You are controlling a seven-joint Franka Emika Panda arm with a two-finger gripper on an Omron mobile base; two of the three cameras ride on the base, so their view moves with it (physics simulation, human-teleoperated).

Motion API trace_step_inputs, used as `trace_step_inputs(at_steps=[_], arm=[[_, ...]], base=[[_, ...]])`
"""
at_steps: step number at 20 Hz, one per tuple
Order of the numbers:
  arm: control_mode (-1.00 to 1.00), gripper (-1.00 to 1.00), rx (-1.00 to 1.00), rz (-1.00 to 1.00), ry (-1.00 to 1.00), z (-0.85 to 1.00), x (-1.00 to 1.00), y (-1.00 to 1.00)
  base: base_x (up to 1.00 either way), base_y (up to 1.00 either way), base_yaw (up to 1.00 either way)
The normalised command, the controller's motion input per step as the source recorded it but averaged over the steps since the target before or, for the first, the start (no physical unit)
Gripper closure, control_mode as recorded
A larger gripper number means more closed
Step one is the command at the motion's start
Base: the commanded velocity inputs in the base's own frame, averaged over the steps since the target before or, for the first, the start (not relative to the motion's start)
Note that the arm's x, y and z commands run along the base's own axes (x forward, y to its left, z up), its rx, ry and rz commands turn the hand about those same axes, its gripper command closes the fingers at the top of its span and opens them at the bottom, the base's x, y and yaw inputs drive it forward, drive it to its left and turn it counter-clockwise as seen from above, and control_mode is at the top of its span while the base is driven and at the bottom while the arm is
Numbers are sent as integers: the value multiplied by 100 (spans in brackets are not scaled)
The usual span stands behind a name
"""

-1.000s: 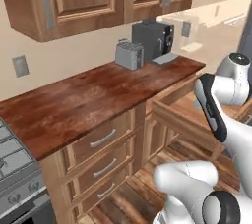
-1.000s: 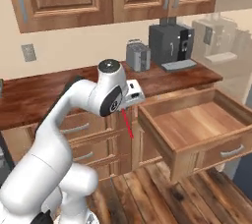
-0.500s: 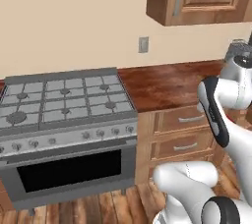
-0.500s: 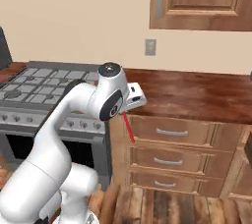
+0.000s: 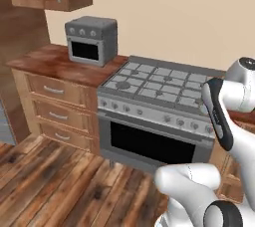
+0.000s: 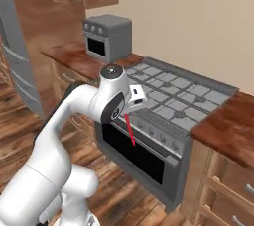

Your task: Take a straw from the drawer in front and place it inside the glass cup on the dining counter.

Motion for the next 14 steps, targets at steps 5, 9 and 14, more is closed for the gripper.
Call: trace_step_inputs(at_steps=[5, 9, 14], arm=[[100, 100, 0, 0, 0, 0, 0, 0], [100, 100, 0, 0, 0, 0, 0, 0], [100, 100, 0, 0, 0, 0, 0, 0]], base=[[0, 0, 93], [13, 0, 87], [38, 0, 85]])
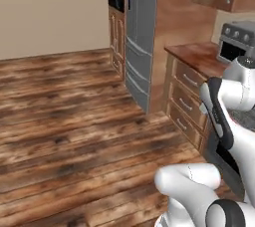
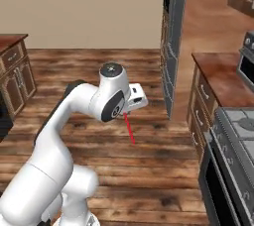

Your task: Take a straw from the drawer in front and place it inside the glass cup on the dining counter.

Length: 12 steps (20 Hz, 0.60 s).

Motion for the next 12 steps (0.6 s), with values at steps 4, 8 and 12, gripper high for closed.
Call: trace_step_inputs(at_steps=[4, 8, 12], arm=[[100, 100, 0, 0, 0, 0, 0, 0], [100, 100, 0, 0, 0, 0, 0, 0], [100, 100, 0, 0, 0, 0, 0, 0]], base=[[66, 0, 73], [79, 0, 67], [95, 0, 61]])
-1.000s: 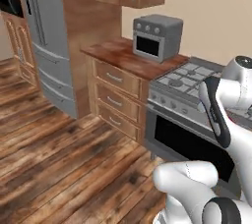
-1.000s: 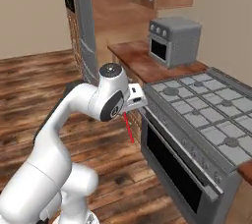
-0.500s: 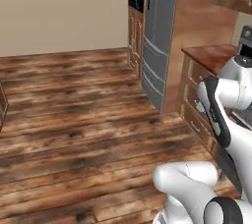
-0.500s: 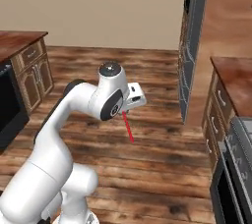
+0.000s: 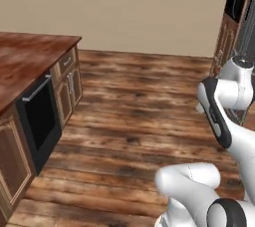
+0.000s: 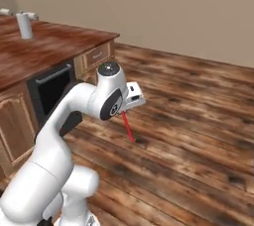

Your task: Take a straw from the drawer in front and place it inside the glass cup on the dining counter.

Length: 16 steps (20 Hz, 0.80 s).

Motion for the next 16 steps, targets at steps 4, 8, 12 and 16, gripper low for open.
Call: trace_step_inputs(at_steps=[4, 8, 12, 16], arm=[[100, 100, 0, 0, 0, 0, 0, 0], [100, 100, 0, 0, 0, 0, 0, 0], [100, 100, 0, 0, 0, 0, 0, 0], [100, 100, 0, 0, 0, 0, 0, 0]], base=[[100, 0, 43], [100, 0, 21], [100, 0, 12], [100, 0, 11]])
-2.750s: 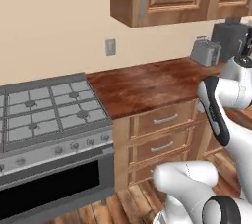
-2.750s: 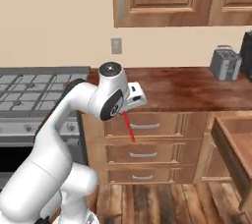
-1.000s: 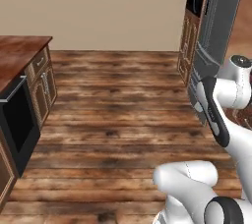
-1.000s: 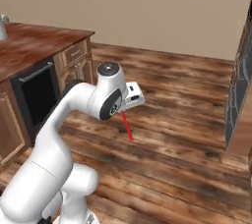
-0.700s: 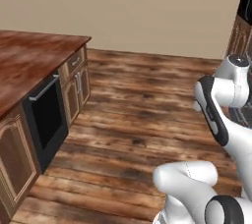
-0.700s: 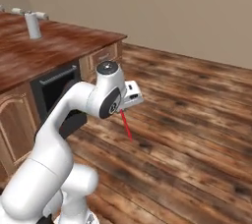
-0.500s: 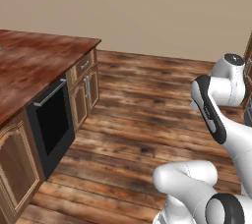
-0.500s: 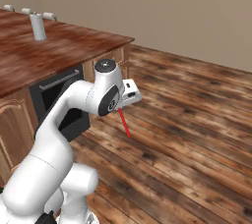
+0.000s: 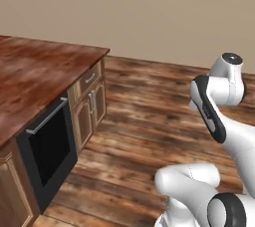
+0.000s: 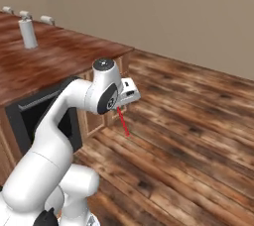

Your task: Take a straw from the drawer in front and place it inside the glass cup on the dining counter.

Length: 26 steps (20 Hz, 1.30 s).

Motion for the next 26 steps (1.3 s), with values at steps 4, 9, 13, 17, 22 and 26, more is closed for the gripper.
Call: trace_step_inputs(at_steps=[4, 9, 13, 17, 22, 26], arm=[[100, 100, 0, 0, 0, 0, 0, 0], [100, 100, 0, 0, 0, 0, 0, 0], [100, 100, 0, 0, 0, 0, 0, 0], [100, 100, 0, 0, 0, 0, 0, 0], [100, 100, 0, 0, 0, 0, 0, 0], [100, 100, 0, 0, 0, 0, 0, 0]], base=[[100, 0, 12], [100, 0, 23], [100, -1, 48], [95, -7, 55], [83, -8, 54], [27, -14, 57]])
